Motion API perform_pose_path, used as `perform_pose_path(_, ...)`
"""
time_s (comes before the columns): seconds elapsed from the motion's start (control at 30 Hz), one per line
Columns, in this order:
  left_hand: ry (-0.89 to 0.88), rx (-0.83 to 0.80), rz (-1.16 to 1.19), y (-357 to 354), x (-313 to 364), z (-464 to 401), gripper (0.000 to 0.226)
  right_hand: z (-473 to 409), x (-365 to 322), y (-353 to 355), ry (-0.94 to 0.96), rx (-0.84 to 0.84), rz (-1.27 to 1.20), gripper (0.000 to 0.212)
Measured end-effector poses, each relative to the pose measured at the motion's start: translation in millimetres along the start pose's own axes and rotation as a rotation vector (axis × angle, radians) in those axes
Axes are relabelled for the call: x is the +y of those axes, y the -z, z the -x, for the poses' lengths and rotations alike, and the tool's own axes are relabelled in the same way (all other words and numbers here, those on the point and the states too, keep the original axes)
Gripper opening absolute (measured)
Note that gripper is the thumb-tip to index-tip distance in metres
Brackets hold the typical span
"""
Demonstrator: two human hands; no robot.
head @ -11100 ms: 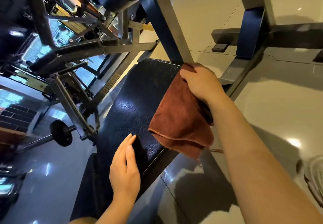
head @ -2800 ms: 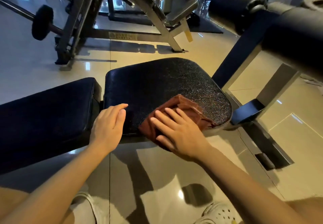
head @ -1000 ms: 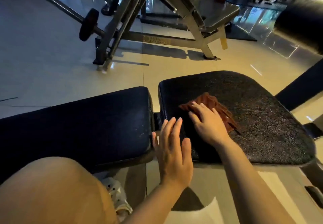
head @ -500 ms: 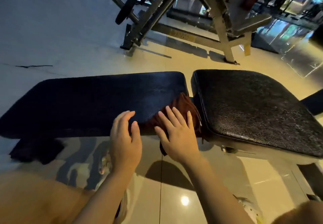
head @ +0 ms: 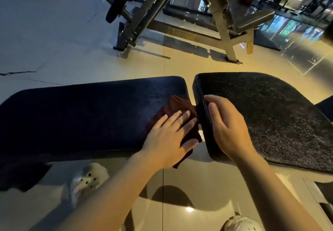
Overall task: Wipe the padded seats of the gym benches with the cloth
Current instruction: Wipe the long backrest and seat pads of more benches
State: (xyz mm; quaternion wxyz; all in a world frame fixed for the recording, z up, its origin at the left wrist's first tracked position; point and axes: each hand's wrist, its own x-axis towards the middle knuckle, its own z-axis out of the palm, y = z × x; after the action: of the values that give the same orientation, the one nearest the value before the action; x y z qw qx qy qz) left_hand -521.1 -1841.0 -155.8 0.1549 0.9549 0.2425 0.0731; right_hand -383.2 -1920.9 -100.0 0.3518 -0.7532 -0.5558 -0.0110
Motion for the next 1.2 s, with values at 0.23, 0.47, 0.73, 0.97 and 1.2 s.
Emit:
perform_pose_path(0.23,0.21,-0.064,0.04,8.8,-54.2,-83.4,0.057,-13.2,17.8,-28.1,0.023,-0.003,0.145,0.043)
perform_pose_path(0.47,0.481,-0.05,0.112,16.3,-108.6,-144.7,0.059,-17.4,31.9,-47.1,-0.138,-0.032,0.342,0.053)
perform_pose_path(0.73,0.61,-0.075,0.125,16.6,-116.7,-100.7,0.057,-18.2,31.9,-50.8,-0.071,-0.118,0.382,0.054)
perform_pose_path(0.97,0.616,-0.064,0.087,5.8,-69.7,22.3,0.055,-9.9,23.4,-47.6,0.043,-0.138,0.416,0.055)
perform_pose_path(1.2,0.57,-0.074,0.079,3.4,-65.0,59.3,0.053,15.2,-43.1,-100.1,0.315,-0.104,0.272,0.044)
